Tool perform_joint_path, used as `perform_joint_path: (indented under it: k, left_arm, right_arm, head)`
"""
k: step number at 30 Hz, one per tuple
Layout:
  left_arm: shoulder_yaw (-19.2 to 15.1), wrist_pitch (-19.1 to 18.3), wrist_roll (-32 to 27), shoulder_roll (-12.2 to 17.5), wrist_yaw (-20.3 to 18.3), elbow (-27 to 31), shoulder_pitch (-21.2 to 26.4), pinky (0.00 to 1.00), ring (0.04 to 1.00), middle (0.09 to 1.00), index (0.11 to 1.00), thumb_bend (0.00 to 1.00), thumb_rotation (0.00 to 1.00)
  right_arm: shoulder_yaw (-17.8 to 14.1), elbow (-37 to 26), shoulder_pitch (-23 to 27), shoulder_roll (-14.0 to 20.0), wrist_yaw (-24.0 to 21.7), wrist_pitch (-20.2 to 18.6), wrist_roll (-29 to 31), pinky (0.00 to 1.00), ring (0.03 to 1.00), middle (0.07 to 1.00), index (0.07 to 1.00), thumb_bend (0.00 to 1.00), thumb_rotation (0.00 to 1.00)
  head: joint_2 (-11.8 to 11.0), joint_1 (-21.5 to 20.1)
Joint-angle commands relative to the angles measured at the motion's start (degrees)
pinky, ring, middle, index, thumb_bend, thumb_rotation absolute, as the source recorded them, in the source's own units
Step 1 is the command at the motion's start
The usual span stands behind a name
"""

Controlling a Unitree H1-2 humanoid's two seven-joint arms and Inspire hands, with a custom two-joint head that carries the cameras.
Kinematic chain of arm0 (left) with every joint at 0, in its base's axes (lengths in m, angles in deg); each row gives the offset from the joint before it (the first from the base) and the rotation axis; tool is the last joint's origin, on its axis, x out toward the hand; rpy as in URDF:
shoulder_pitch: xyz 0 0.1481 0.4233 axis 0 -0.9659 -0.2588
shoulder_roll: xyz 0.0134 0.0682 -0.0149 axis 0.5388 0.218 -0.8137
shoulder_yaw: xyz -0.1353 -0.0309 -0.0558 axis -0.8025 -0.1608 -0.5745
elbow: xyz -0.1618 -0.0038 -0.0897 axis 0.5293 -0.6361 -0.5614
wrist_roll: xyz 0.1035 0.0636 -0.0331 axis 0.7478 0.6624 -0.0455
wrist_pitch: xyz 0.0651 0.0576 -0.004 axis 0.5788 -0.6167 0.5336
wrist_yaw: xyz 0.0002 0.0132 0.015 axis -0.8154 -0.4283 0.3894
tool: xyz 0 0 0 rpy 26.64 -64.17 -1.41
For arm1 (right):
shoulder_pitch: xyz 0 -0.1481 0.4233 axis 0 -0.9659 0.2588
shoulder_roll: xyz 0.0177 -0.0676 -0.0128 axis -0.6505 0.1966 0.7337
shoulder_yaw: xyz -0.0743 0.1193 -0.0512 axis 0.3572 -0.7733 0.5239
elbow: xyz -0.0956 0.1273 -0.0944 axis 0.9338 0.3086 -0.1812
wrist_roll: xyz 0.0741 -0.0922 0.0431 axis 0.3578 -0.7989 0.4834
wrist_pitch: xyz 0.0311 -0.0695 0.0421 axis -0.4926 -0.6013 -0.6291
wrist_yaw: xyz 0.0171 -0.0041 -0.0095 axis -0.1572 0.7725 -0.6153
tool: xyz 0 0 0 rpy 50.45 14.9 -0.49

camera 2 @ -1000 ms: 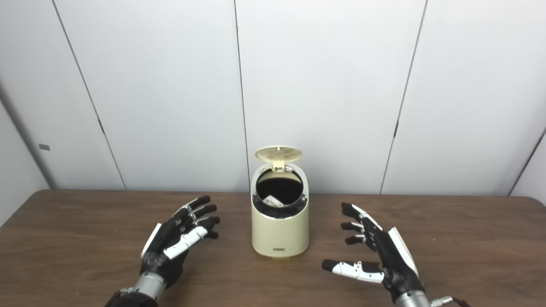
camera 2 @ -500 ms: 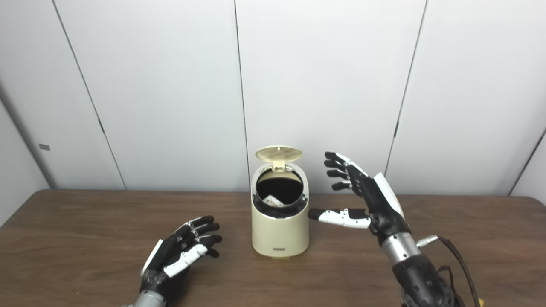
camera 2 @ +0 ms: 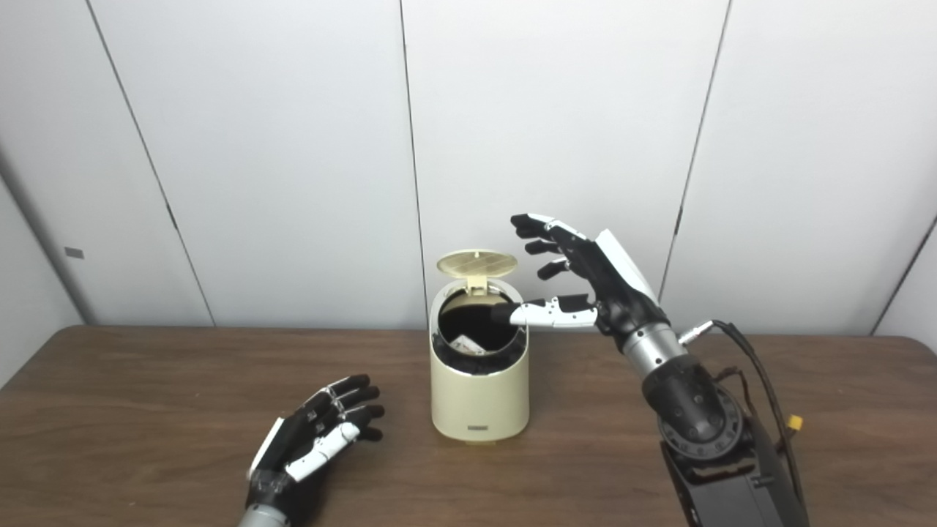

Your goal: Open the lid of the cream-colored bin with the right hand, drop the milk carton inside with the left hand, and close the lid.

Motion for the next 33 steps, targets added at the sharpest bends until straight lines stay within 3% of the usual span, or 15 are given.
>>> perform_joint_path:
  k: [1, 10, 14, 26, 33]
  left_arm:
    - [0.13, 2.31, 0.92, 0.24, 0.05, 0.36, 1.37, 0.57, 0.684, 0.729, 0.749, 0.73, 0.19]
    - [0.20, 2.46, 2.06, 0.07, 0.14, 0.21, 1.38, 0.58, 0.690, 0.718, 0.745, 0.74, 0.21]
    - [0.24, 2.75, 1.52, 0.02, -0.48, -0.29, 1.55, 0.59, 0.705, 0.727, 0.752, 0.73, 0.20]
    - [0.18, 3.02, 0.90, -0.63, -0.27, -0.77, 1.78, 0.56, 0.700, 0.722, 0.752, 0.75, 0.19]
    - [-0.02, 3.56, 1.02, -0.85, 0.04, -1.19, 1.95, 0.55, 0.695, 0.715, 0.756, 0.75, 0.18]
  right_arm:
    - [0.22, -0.63, 4.13, 1.47, -0.02, 0.41, -1.55, 0.65, 0.797, 0.825, 0.834, 0.74, 0.44]
    - [3.11, -1.71, 6.76, 2.91, -4.23, -3.31, -4.51, 0.75, 0.860, 0.867, 0.880, 0.69, 0.39]
    - [6.40, -0.90, 8.12, 5.13, -5.37, -1.24, -9.65, 0.81, 0.919, 0.885, 0.843, 0.73, 0.50]
    - [7.59, -1.30, 8.91, 5.65, -7.50, 3.14, -10.08, 0.92, 0.985, 0.852, 0.788, 0.76, 0.48]
    - [7.37, -2.30, 8.16, 5.89, -7.81, 4.70, -10.15, 0.87, 0.963, 0.840, 0.787, 0.76, 0.50]
  head:
    - [0.05, 0.07]
    - [0.02, 0.35]
    - [0.02, 0.58]
    - [0.25, 1.47]
    - [0.36, 1.59]
